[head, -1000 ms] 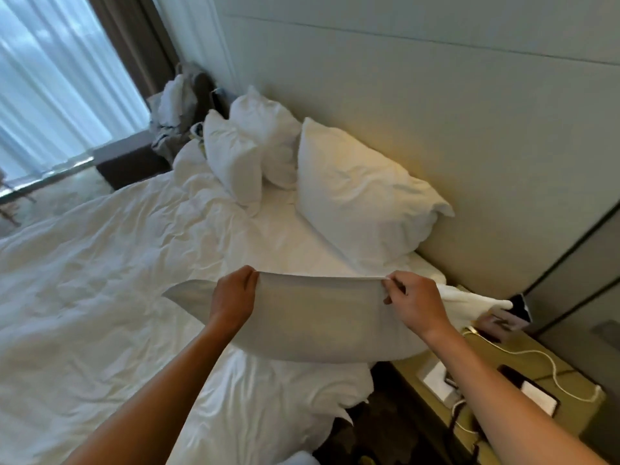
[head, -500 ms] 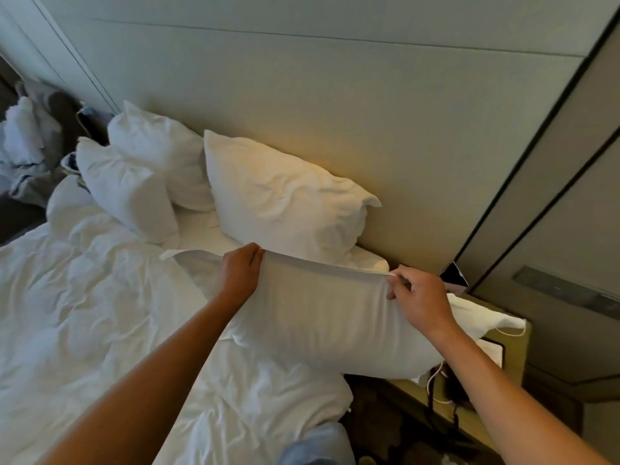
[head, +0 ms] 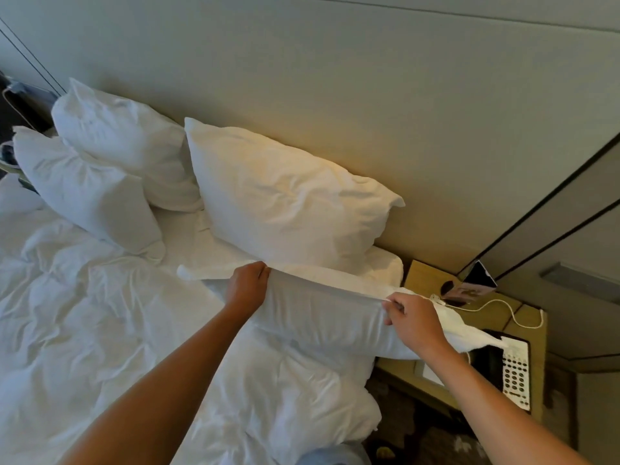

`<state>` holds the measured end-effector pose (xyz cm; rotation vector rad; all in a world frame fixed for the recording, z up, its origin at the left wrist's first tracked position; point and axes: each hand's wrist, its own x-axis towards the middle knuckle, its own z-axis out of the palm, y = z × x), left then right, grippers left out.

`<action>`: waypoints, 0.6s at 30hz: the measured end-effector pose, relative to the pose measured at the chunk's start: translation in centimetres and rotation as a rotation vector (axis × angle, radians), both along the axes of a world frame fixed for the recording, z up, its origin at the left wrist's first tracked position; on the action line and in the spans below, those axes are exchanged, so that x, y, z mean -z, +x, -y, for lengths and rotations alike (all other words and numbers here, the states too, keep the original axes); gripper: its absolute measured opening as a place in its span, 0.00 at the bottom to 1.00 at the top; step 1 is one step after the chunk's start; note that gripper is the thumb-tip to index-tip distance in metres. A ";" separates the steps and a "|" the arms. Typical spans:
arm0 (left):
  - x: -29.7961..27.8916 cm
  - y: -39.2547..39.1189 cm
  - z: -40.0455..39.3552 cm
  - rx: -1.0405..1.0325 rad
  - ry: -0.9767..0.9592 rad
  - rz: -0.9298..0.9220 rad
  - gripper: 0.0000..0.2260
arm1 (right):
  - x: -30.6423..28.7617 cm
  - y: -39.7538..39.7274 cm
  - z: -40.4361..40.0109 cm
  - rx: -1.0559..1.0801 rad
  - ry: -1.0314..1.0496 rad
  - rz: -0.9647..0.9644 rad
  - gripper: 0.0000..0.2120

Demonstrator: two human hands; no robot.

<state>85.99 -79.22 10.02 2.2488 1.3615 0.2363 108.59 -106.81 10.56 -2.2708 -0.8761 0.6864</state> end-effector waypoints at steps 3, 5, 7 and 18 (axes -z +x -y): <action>0.7 -0.9 -2.9 0.004 -0.010 -0.010 0.15 | 0.5 -1.4 -2.5 0.009 -0.028 -0.006 0.13; 0.4 -1.3 -5.1 0.028 0.015 -0.008 0.15 | 0.2 -1.6 -4.5 0.018 -0.017 0.011 0.13; -0.4 -1.5 -7.2 0.051 0.048 0.005 0.16 | -0.4 -1.5 -6.4 0.014 0.005 0.008 0.13; -0.8 -7.5 -16.1 -0.074 0.051 -0.105 0.16 | 0.9 -6.6 -17.2 -0.099 -0.002 -0.112 0.12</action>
